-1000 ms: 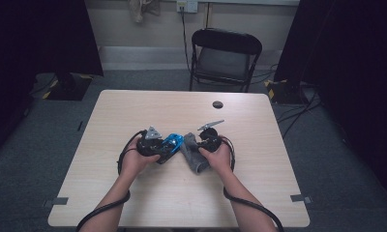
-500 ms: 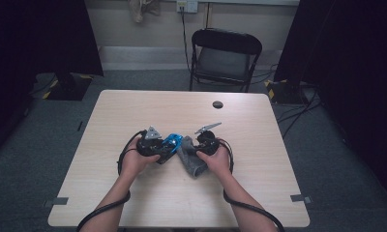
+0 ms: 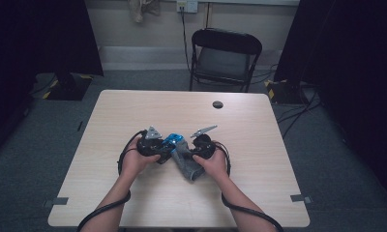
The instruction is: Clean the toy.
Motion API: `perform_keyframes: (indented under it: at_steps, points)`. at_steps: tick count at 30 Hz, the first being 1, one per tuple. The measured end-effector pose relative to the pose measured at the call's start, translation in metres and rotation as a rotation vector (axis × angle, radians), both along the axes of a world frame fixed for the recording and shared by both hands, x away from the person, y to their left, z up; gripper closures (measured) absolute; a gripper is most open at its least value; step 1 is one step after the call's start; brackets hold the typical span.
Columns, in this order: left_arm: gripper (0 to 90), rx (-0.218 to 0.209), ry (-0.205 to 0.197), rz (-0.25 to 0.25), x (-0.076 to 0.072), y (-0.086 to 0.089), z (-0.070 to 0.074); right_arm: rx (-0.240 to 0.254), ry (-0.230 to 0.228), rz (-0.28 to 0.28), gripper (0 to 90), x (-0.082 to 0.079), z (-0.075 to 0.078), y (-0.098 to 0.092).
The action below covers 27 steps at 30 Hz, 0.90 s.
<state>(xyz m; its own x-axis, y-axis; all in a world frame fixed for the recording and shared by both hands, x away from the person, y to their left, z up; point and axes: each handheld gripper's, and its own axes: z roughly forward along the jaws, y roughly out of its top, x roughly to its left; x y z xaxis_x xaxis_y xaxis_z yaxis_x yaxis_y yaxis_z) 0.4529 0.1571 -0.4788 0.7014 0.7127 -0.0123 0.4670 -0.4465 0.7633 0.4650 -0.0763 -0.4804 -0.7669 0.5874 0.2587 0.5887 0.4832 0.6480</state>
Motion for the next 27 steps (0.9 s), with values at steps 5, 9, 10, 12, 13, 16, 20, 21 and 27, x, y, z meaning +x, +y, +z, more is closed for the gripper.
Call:
perform_keyframes:
  at_steps: [5, 9, 10, 12, 13, 16, 20, 21, 27]
  points:
    - [44.7, -0.002, 0.0, -0.001, 0.0, 0.0, 0.0, 0.006, 0.007, 0.006, 77.5, -0.002, 0.0, 0.002]
    - [44.7, -0.004, 0.001, 0.002, 0.0, -0.001, 0.0, 0.001, 0.003, 0.018, 77.5, -0.004, 0.0, 0.004]
    - [44.7, -0.002, 0.001, 0.001, 0.0, 0.0, 0.0, 0.001, 0.003, 0.019, 77.5, -0.005, 0.0, 0.005]
    - [44.7, -0.001, 0.001, 0.001, 0.0, 0.0, 0.0, 0.005, 0.004, 0.026, 77.5, -0.007, -0.001, 0.007]
    - [44.7, -0.003, 0.001, 0.001, 0.0, 0.0, 0.0, 0.006, 0.003, 0.027, 77.5, -0.008, -0.001, 0.008]
    - [44.6, -0.001, -0.002, 0.001, 0.0, 0.0, 0.0, 0.007, 0.004, 0.036, 77.5, -0.01, -0.001, 0.01]
    - [44.7, -0.001, 0.0, 0.002, 0.0, 0.0, 0.0, 0.008, 0.005, 0.041, 77.5, -0.011, -0.001, 0.012]
    - [44.6, -0.008, 0.001, 0.005, 0.0, 0.0, 0.0, 0.008, 0.006, 0.046, 77.4, -0.012, -0.001, 0.012]
    - [44.7, -0.006, 0.001, 0.006, -0.001, -0.001, 0.0, 0.011, 0.002, 0.057, 77.4, -0.015, -0.002, 0.013]
